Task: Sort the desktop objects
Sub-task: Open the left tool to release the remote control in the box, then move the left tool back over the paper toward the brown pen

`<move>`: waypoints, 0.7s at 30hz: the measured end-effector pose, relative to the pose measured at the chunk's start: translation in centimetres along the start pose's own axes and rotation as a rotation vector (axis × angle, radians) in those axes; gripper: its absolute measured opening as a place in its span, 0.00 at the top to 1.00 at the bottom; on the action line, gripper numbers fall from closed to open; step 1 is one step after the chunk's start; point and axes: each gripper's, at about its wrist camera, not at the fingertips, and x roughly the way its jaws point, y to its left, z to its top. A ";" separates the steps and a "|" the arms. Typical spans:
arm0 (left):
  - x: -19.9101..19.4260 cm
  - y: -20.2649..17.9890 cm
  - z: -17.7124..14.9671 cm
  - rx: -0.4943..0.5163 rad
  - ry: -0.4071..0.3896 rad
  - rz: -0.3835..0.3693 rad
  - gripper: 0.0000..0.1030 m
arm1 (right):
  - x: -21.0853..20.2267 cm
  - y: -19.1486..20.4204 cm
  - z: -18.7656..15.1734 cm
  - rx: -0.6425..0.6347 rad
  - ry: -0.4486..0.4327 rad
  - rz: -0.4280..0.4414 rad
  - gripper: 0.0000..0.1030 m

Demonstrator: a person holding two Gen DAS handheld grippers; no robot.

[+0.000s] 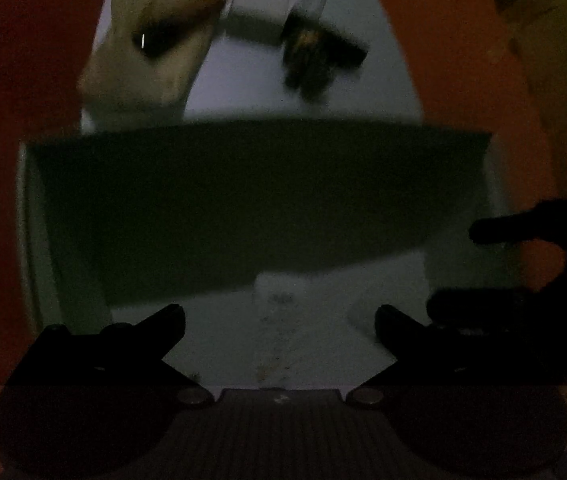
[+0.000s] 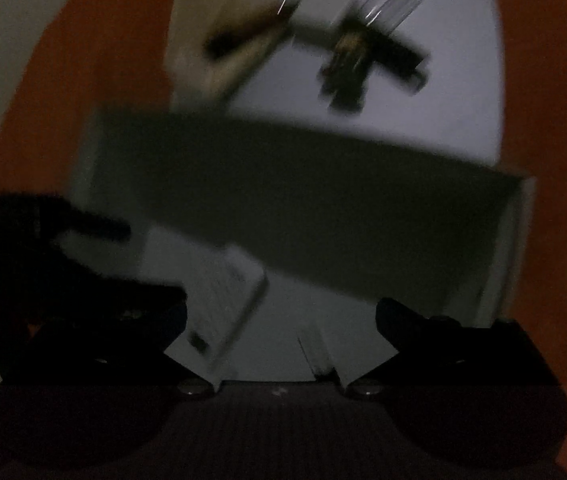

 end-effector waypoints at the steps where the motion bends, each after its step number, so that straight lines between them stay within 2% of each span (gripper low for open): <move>1: -0.4 -0.5 0.3 -0.003 -0.022 -0.008 0.00 | -0.7 0.2 0.6 0.023 -0.015 0.012 0.00; 3: -1.4 -1.1 1.0 -0.013 -0.064 -0.022 0.00 | -2.4 0.5 1.8 0.058 -0.051 0.033 0.00; 9: -4.1 -2.2 4.3 -0.082 -0.166 -0.016 0.00 | -7.0 2.1 5.7 0.045 -0.179 -0.012 0.00; 14: -2.7 -3.5 8.7 -0.105 -0.200 0.008 0.00 | -8.3 2.9 9.1 0.034 -0.222 -0.021 0.00; 18: -1.8 -3.7 11.1 -0.098 -0.209 0.039 0.00 | -6.5 2.5 11.8 0.035 -0.257 -0.066 0.00; 21: -1.0 -3.7 12.6 -0.041 -0.226 0.050 0.00 | -5.7 1.5 13.2 0.063 -0.271 -0.100 0.00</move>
